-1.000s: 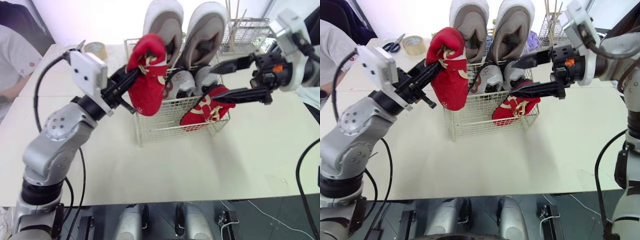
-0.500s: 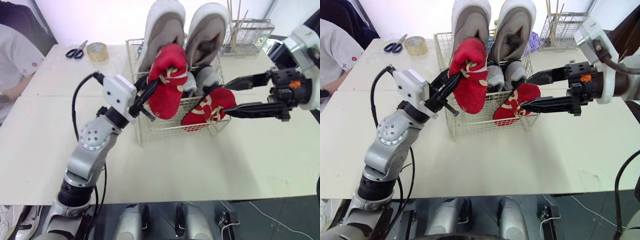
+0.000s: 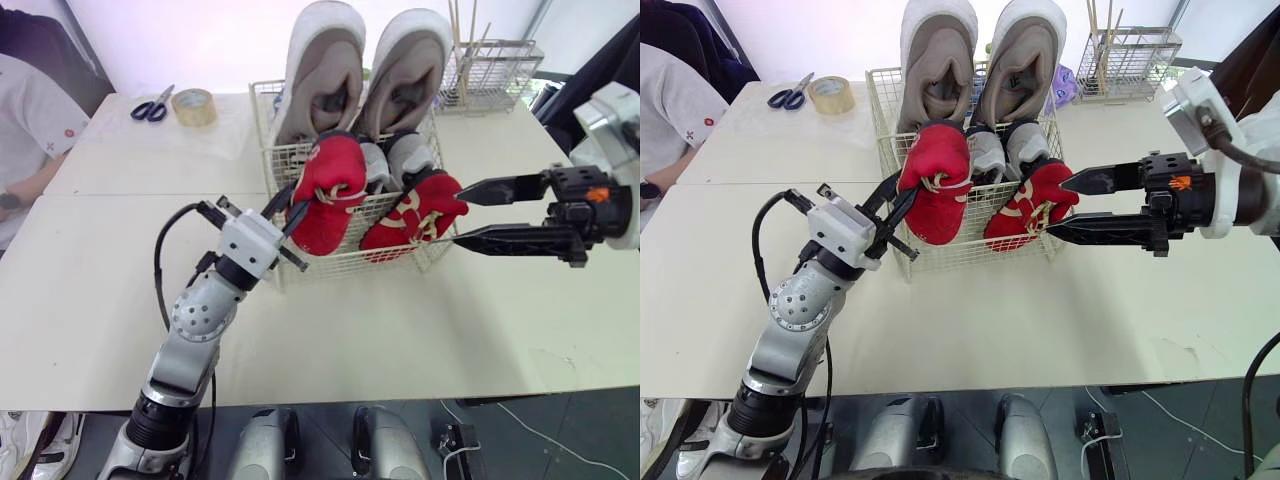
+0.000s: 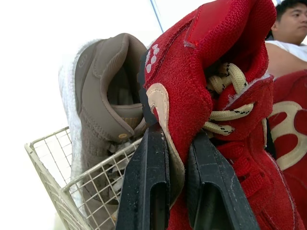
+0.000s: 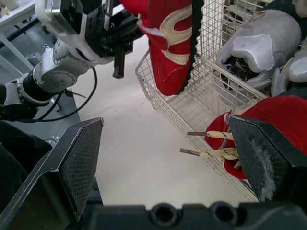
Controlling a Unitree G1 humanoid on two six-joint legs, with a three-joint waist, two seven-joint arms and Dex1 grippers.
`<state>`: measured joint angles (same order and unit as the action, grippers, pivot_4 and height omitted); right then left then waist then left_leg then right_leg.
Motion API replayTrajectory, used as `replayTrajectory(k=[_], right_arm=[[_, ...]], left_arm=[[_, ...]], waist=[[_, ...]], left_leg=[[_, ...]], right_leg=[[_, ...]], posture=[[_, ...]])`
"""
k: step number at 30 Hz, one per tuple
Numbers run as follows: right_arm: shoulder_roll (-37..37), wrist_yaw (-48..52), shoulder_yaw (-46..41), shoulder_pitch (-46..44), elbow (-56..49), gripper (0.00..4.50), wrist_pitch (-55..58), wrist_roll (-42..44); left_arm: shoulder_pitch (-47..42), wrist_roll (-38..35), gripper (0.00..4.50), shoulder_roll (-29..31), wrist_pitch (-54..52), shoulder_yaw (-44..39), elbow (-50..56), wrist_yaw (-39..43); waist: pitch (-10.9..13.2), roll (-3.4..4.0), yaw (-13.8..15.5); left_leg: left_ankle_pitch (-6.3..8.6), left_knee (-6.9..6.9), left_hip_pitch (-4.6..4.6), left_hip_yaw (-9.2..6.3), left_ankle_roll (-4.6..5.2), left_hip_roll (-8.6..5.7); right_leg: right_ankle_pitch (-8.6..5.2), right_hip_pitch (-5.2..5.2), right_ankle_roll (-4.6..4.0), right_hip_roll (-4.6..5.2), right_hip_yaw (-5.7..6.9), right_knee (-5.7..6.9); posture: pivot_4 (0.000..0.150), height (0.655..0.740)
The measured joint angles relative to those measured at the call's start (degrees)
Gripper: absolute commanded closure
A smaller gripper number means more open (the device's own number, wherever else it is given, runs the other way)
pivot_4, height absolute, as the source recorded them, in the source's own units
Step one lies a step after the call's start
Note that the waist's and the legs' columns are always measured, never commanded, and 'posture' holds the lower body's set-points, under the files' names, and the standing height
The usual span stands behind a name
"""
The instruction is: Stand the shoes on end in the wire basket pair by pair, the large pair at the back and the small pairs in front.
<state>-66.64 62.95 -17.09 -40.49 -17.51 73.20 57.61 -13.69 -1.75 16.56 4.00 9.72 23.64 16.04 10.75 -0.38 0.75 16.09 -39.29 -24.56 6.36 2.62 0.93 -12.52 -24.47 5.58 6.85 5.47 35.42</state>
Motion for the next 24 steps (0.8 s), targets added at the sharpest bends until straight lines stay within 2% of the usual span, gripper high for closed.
replayTrajectory(k=[6, 12, 14, 15, 20, 24], right_arm=[[0.88, -1.70, 0.35, 0.86, 0.05, 0.00, -1.18, 0.08], [2.00, -2.52, 0.46, 2.04, 0.03, 0.00, -2.65, 0.13], [2.01, -2.43, 0.47, 2.50, 0.10, 0.00, -3.08, 0.09], [2.01, -2.26, 0.48, 2.73, 0.27, 0.00, -3.46, 0.05], [2.00, -0.93, 1.37, 3.26, 1.66, 0.00, -5.41, -0.26], [2.00, 0.54, 2.94, 3.46, 2.97, 0.00, -7.62, -1.20]], left_arm=[[2.14, -0.06, 4.48, -3.22, -2.29, 0.11, 0.28, -0.49], [4.67, 0.97, 4.48, -3.61, -2.45, 0.13, 0.24, -1.22], [5.09, 0.76, 3.60, -3.65, -2.70, 0.08, 0.56, -1.19], [5.56, -0.05, 3.34, -3.82, -3.52, -0.01, 1.16, -1.06], [7.67, -1.96, 0.83, -4.19, -7.49, -0.09, 3.01, -0.06], [11.38, -2.63, 0.83, -3.20, -10.22, -2.21, 6.53, -0.10]], waist=[[-0.05, 0.04, 0.03], [-0.11, 0.11, 0.00], [-0.12, 0.14, -0.01], [-0.13, 0.14, -0.01], [-0.14, 0.17, -0.02], [-0.15, 0.18, -0.04]], left_leg=[[0.00, -0.01, 0.05, 0.00, 0.01, 0.00], [0.01, -0.01, 0.06, -0.01, 0.01, 0.01], [0.01, -0.01, 0.06, -0.01, 0.02, 0.01], [0.02, -0.01, 0.06, -0.01, 0.03, 0.01], [0.02, -0.01, 0.06, -0.02, 0.03, 0.01], [0.02, -0.01, 0.06, -0.02, 0.03, 0.01]], right_leg=[[0.00, 0.06, 0.00, 0.00, 0.00, 0.01], [0.00, 0.05, 0.00, -0.01, 0.01, 0.02], [0.00, 0.05, 0.00, -0.01, 0.00, 0.01], [0.00, 0.05, 0.00, -0.01, 0.00, 0.01], [0.00, 0.05, 0.00, -0.01, 0.00, 0.03], [0.00, 0.05, 0.00, -0.01, 0.00, 0.02]], posture=[[0.150, 0.7400], [0.150, 0.7400], [0.150, 0.7400], [0.150, 0.7400], [0.150, 0.7400], [0.150, 0.7400]])
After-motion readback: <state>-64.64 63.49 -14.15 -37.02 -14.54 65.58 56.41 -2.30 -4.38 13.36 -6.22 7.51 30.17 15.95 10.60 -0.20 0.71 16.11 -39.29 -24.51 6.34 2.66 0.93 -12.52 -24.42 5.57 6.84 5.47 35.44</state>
